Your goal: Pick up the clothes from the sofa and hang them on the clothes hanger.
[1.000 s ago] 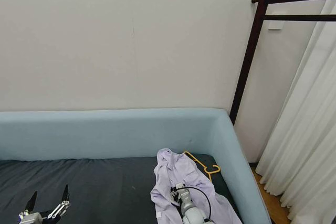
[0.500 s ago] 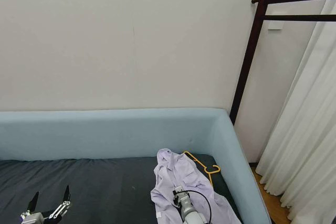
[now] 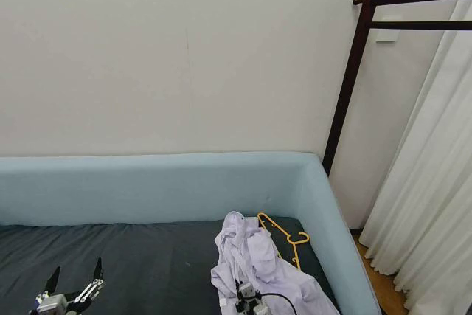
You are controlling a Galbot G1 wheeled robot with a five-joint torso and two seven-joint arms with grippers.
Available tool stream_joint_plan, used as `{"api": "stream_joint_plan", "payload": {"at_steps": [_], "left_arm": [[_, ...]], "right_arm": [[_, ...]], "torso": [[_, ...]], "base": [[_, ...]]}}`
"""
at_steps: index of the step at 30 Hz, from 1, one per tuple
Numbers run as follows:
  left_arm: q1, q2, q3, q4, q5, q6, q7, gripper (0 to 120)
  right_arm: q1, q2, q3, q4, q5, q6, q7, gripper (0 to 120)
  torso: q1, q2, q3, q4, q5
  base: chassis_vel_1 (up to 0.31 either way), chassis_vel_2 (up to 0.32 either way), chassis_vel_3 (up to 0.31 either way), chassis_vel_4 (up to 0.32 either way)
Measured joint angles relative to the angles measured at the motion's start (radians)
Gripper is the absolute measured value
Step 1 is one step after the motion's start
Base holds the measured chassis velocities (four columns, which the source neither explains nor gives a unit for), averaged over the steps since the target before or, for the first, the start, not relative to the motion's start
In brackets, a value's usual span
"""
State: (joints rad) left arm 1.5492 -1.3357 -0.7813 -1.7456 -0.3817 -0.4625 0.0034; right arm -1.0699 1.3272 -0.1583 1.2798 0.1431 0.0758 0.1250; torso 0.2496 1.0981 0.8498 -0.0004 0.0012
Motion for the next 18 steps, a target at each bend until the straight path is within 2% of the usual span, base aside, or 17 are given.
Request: {"api": "stream_joint_plan", "payload": {"at_steps": [4, 11, 13, 14, 17, 18], "left_arm": [[-0.013, 0.004, 0.009, 0.008, 0.000, 0.000, 0.000, 100], [-0.025, 0.008, 0.012, 0.020, -0.002, 0.000, -0.001, 100], [-0.026, 0.007, 0.014, 0.022, -0.003, 0.000, -0.001, 100], [-0.026, 0.007, 0.014, 0.022, -0.003, 0.000, -0.001, 100], [-0.026, 0.003, 0.016, 0.019, -0.001, 0.001, -0.001, 100], [-0.026, 0.003, 0.016, 0.019, -0.001, 0.001, -0.001, 100]], "right_arm": [[-0.062, -0.061, -0.009, 0.065, -0.049, -0.010, -0.002, 0], [-0.088, -0.100, 0.034, 0.051, -0.092, -0.063, -0.008, 0], [-0.088, -0.097, 0.046, 0.050, -0.084, -0.024, -0.018, 8], [-0.088, -0.097, 0.046, 0.050, -0.084, -0.024, -0.018, 8], [-0.067, -0.065, 0.049, 0.046, -0.010, 0.201, -0.130, 23], [-0.067, -0.065, 0.049, 0.046, -0.010, 0.201, -0.130, 23]], "torso": [[0.000, 0.000, 0.000, 0.0001, -0.0001], [0.000, 0.000, 0.000, 0.0000, -0.0001], [0.000, 0.000, 0.000, 0.0000, -0.0002], [0.000, 0.000, 0.000, 0.0000, -0.0002], [0.000, 0.000, 0.000, 0.0000, -0.0002], [0.000, 0.000, 0.000, 0.0000, -0.0002]], "base": [[0.000, 0.000, 0.000, 0.000], [0.000, 0.000, 0.000, 0.000], [0.000, 0.000, 0.000, 0.000], [0.000, 0.000, 0.000, 0.000], [0.000, 0.000, 0.000, 0.000], [0.000, 0.000, 0.000, 0.000]]}}
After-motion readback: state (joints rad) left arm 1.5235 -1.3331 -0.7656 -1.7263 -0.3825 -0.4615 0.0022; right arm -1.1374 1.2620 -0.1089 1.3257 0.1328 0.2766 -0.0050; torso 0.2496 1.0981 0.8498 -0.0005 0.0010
